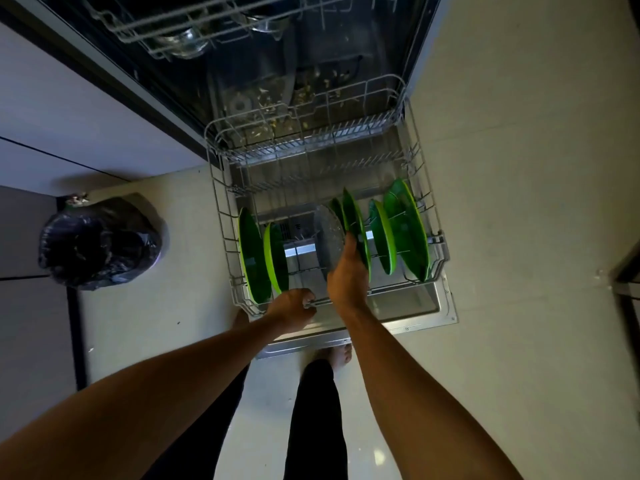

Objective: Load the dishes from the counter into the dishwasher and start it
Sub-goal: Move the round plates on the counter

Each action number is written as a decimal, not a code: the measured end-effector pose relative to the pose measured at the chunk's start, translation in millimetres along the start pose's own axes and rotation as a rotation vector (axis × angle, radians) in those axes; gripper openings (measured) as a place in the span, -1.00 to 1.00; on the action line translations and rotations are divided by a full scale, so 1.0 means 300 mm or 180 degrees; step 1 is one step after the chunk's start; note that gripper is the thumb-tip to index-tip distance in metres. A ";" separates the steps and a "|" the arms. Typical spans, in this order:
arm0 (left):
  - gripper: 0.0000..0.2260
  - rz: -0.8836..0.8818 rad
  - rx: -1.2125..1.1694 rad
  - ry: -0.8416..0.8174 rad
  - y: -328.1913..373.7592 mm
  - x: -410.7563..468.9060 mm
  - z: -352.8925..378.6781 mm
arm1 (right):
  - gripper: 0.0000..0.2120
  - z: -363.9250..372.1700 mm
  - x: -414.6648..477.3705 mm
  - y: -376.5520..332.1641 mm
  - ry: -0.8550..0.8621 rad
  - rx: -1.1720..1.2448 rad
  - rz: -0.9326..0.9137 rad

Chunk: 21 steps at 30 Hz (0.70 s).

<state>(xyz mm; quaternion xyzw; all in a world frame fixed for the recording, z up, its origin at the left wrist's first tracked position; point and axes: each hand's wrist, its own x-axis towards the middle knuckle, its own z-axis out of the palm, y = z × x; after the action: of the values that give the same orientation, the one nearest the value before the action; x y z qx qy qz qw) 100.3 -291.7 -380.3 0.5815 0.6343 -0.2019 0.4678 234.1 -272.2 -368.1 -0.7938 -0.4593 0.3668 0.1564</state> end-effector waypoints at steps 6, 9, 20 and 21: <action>-0.69 0.0061 -0.0149 -0.0044 -0.066 0.008 0.016 | -0.25 0.018 0.040 0.000 -0.0080 -0.0182 -0.0065; -0.68 0.0165 -0.0163 -0.0040 -0.087 0.001 0.013 | -0.23 0.015 0.046 -0.007 -0.0152 -0.0198 0.0028; -0.77 0.0313 -0.0370 0.0234 -0.108 -0.062 -0.029 | -0.61 -0.032 -0.013 0.015 -0.0307 -0.0359 0.0499; -0.77 0.0341 -0.0399 0.0268 -0.113 -0.080 -0.038 | -0.65 -0.041 -0.041 0.018 -0.0296 -0.0349 0.0510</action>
<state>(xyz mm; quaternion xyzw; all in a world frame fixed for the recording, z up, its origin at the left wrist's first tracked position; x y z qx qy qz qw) 62.1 -303.9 -364.6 0.5921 0.6327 -0.1118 0.4863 242.5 -284.3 -357.5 -0.8175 -0.4205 0.3888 0.0614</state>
